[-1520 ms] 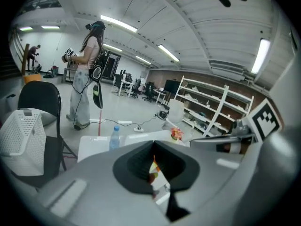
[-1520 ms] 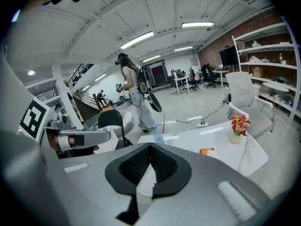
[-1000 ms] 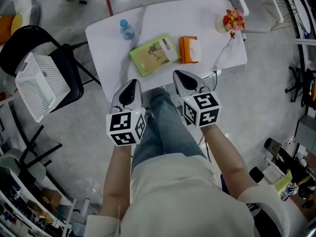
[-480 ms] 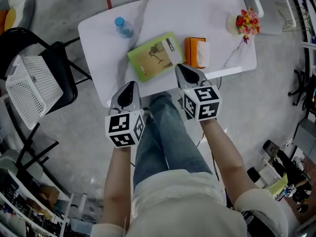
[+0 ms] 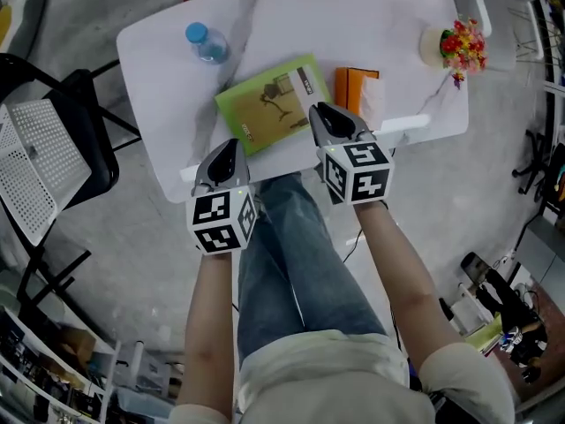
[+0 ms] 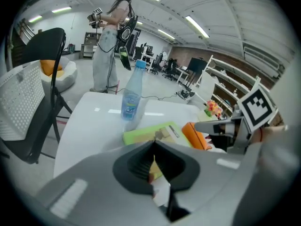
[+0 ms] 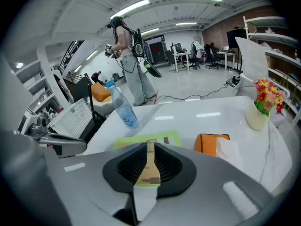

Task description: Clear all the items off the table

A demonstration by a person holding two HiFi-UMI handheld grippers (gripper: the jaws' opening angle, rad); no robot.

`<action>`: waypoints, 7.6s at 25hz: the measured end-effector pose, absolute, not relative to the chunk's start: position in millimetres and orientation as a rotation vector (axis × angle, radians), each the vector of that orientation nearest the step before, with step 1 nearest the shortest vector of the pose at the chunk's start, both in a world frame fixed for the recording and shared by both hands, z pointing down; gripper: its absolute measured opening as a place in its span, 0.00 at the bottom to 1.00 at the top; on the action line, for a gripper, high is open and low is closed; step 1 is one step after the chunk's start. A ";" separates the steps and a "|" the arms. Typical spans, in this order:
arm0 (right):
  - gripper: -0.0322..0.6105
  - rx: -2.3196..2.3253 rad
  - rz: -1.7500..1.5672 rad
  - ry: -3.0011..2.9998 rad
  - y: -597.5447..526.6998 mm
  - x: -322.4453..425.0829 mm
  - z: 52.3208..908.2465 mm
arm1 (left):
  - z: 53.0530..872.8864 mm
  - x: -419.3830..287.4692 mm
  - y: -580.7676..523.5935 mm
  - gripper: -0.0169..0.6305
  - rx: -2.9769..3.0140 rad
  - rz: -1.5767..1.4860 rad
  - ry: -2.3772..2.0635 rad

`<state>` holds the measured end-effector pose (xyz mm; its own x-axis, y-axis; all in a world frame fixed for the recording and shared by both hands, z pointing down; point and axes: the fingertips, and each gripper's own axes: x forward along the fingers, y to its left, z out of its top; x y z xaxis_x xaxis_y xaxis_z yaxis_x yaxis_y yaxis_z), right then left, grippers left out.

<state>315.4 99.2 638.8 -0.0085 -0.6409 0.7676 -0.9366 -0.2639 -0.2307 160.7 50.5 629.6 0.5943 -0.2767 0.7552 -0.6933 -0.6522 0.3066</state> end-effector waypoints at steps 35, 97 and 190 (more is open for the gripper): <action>0.79 1.636 1.372 -1.581 70.5 336.9 750.4 | 748.1 190.8 51.1 0.71 1.955 1.066 -0.675; 0.61 1.731 1.343 -1.612 67.5 329.3 646.2 | 650.1 180.7 15.8 0.60 2.073 0.946 -0.842; 0.53 1.611 0.967 -1.954 -95.7 85.4 367.1 | 382.3 -77.9 -113.8 0.55 2.125 0.561 -1.129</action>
